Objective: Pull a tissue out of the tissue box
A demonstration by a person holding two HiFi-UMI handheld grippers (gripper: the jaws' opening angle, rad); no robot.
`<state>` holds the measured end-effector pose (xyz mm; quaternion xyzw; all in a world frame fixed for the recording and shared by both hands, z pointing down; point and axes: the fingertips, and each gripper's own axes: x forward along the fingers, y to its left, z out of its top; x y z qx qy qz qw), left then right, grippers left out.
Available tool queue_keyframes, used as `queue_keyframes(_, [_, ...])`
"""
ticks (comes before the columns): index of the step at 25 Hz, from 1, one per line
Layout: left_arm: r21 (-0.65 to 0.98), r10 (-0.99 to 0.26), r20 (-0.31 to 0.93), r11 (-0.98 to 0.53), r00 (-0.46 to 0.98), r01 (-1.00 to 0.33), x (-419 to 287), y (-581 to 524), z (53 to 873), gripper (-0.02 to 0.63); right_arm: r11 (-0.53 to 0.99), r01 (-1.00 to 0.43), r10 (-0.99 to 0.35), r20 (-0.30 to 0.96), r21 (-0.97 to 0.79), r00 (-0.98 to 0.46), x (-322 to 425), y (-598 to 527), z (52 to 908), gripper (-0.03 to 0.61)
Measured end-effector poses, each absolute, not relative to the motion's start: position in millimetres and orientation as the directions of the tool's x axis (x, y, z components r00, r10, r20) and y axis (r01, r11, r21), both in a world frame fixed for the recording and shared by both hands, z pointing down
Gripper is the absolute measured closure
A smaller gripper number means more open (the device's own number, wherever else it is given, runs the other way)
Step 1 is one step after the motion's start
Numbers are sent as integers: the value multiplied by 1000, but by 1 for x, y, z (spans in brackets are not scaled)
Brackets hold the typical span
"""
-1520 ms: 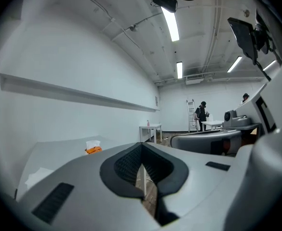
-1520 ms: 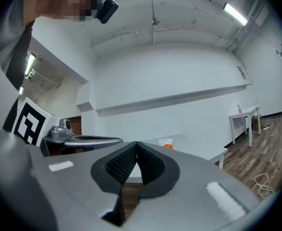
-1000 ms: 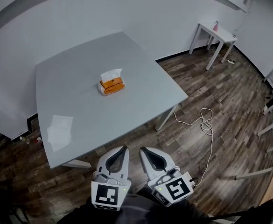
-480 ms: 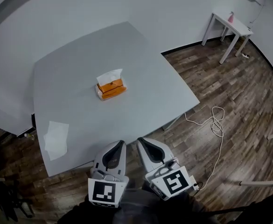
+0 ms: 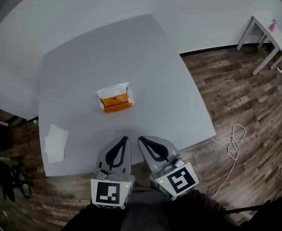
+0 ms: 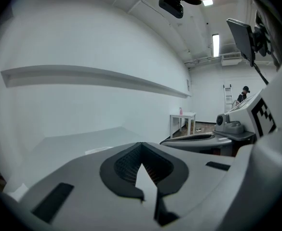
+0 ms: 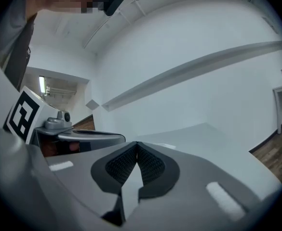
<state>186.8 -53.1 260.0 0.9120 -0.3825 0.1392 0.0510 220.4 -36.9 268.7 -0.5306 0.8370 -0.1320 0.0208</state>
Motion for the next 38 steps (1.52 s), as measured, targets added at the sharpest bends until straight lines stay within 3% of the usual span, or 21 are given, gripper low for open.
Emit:
queue_keyframes(14, [52,-807,290,-523,514,-851,160,-139,272,614,589,-788,-787,92,-182,-610,195,-135,268,575])
queue_keyframes(24, [141,-765,354,-525,538,-839,158,-227,317,614,603,-776,-759,168,-184,-629,182,-226,292,574])
queue_keyframes(38, [236,-675,489,-507,553,-829,147,-287,412,614,775,-630,-614,298,51,-731,167,-313,350,475])
